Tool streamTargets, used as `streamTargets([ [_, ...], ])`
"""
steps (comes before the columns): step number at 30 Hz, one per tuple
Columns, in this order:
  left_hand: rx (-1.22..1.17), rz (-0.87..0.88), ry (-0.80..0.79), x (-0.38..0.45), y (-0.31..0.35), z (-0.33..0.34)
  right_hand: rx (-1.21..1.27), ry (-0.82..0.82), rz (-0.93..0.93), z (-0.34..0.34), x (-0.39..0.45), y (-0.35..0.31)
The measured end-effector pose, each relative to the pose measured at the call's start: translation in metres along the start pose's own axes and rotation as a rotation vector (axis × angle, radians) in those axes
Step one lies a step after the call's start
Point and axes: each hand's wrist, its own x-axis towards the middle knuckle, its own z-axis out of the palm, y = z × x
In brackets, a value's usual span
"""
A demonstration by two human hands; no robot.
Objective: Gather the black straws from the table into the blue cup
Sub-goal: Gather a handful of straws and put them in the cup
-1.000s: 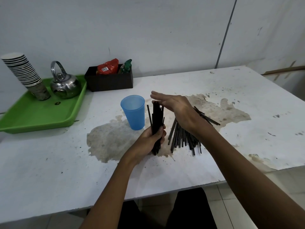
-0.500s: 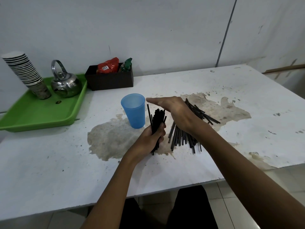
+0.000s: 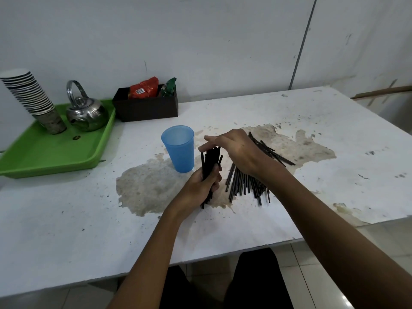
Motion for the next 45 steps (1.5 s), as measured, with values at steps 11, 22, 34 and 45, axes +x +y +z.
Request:
streamTargets([
  [11, -0.029, 0.107, 0.193, -0.020, 0.018, -0.010, 0.290, 0.311, 0.159, 0.032, -0.004, 0.054],
  [22, -0.208, 0.310, 0.397, -0.013, 0.076, -0.057, -0.034, 0.236, 0.196, 0.095, 0.034, 0.060],
  [34, -0.247, 0.366, 0.502, 0.036, 0.107, -0.078, -0.124, 0.437, 0.132, 0.116, 0.033, 0.072],
  [45, -0.155, 0.309, 0.562, 0.062, 0.095, -0.088, -0.144, 0.471, 0.105, 0.118, 0.034, 0.074],
])
